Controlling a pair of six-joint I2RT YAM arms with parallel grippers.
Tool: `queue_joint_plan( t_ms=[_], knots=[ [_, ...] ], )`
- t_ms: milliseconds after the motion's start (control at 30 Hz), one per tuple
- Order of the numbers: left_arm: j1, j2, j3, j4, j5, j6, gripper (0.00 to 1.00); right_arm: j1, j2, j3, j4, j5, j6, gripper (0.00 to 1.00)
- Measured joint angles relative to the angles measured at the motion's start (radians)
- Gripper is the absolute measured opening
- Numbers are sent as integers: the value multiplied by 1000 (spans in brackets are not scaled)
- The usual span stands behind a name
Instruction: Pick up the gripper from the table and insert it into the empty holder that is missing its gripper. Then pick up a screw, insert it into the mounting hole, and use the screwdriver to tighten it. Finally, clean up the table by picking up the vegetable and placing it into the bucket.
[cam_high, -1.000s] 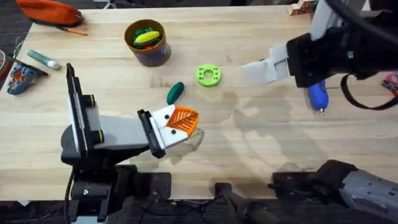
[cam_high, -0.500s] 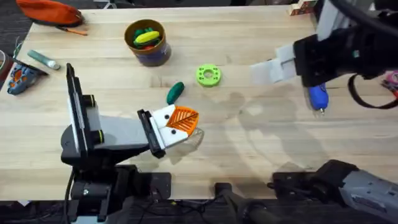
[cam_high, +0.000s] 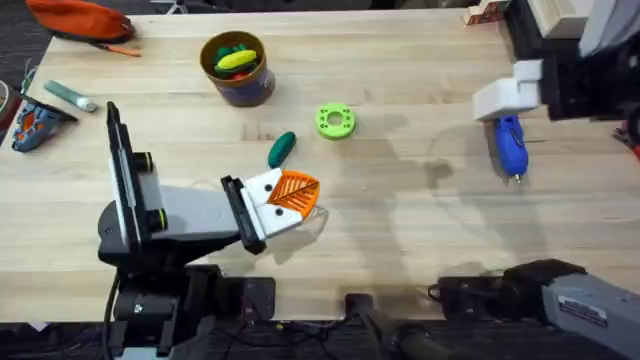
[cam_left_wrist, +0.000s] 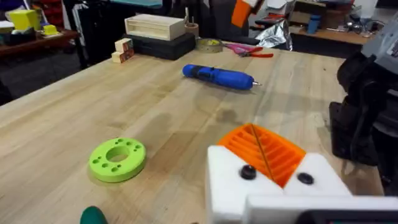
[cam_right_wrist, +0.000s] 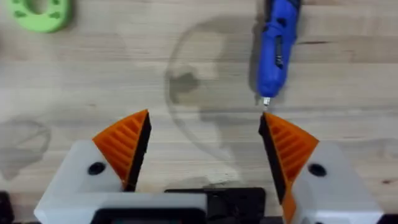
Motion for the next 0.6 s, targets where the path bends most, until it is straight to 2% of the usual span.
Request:
queue_joint_plan(
  t_ms=[300,600],
  knots=[
    [0,0,0,0,0,0,14,-177,93,26,50,31,-65,995],
    [0,0,0,0,0,0,14,-331,292,28,151,-1,-173,994]
  ],
)
